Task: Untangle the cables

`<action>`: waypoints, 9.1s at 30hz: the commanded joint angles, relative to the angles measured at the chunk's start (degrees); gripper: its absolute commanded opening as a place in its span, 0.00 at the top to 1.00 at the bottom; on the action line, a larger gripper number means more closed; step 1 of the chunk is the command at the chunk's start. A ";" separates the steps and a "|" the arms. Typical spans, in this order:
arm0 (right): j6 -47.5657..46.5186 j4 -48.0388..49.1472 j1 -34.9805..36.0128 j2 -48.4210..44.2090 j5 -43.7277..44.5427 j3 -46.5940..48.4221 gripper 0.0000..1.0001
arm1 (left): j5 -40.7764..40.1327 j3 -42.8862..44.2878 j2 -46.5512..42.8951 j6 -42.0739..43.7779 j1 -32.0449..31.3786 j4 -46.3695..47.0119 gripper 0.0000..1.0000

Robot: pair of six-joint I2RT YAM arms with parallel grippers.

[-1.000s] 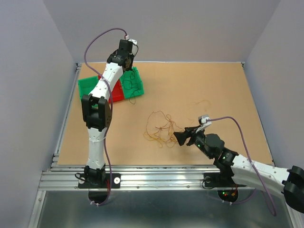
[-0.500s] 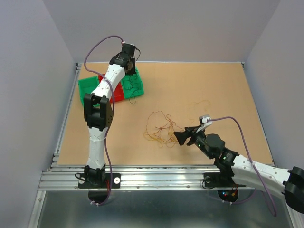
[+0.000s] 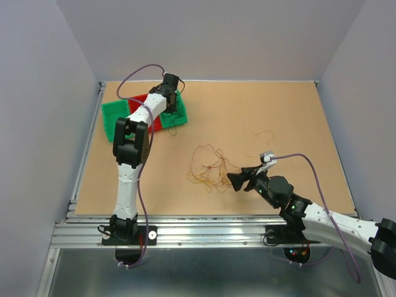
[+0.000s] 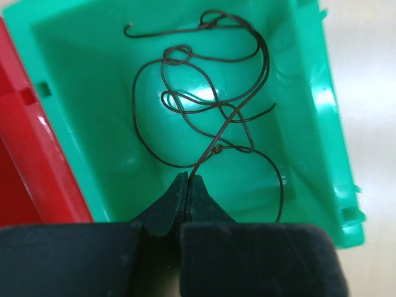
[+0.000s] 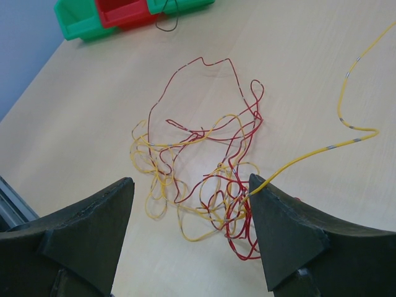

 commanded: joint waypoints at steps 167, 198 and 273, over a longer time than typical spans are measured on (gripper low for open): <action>27.63 -23.69 -0.73 14.90 22.93 18.20 0.21 | 27.63 -70.11 -63.65 24.56 -14.49 55.01 0.03; 5.58 -24.64 -0.73 22.98 5.60 56.78 0.99 | 40.03 -72.50 -70.42 18.59 -19.33 71.62 0.03; -1.54 -23.50 -0.73 -6.35 16.57 43.25 0.99 | 46.10 -71.43 -47.83 25.44 -26.71 87.53 1.00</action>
